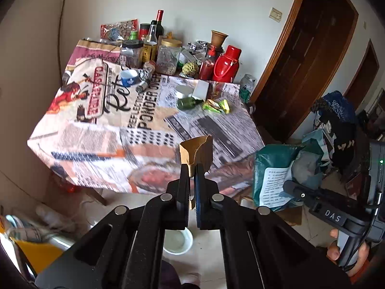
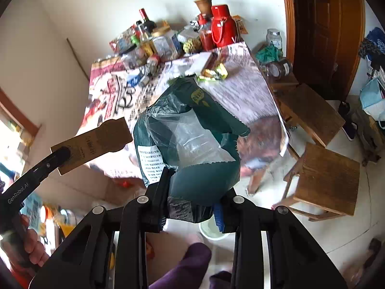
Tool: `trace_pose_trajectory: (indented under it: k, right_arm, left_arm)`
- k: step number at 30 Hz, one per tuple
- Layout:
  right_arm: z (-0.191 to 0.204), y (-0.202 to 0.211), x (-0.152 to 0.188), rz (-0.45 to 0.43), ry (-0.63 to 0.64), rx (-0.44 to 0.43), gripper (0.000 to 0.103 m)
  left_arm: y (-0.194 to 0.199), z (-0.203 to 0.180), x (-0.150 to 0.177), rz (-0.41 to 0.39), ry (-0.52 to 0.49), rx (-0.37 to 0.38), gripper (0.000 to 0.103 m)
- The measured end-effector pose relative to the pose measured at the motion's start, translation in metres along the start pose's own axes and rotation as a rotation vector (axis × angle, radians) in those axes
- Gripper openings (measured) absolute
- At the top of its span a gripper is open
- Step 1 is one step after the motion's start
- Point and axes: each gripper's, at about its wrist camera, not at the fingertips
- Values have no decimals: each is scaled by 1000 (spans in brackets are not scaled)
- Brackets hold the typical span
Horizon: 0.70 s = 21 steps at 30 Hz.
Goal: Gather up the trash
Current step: 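Carry the paper and green bag with both grippers over the white bucket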
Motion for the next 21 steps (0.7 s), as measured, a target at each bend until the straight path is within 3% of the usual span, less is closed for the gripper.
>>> trace_pose_trajectory:
  k: [10,16,21]
  right_arm:
    - [-32,-28,60,143,-3,-11,28]
    - [-44,-83,103,237,-25,-3,28]
    - [-56,-155,154,317,-57,18,28]
  left_arm:
    - [-21,-19,78,139,23,-24,3]
    - [-74,1,132,265,16,-35,3]
    - [-132,33,197,371,45,-43,3]
Point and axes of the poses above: each gripper's, at about its wrist camera, not at the fingertips, and y roughly against the way its jaws point, z to its left, x to its underside, and after that the axes turned 13 degrees about -z, right-handed
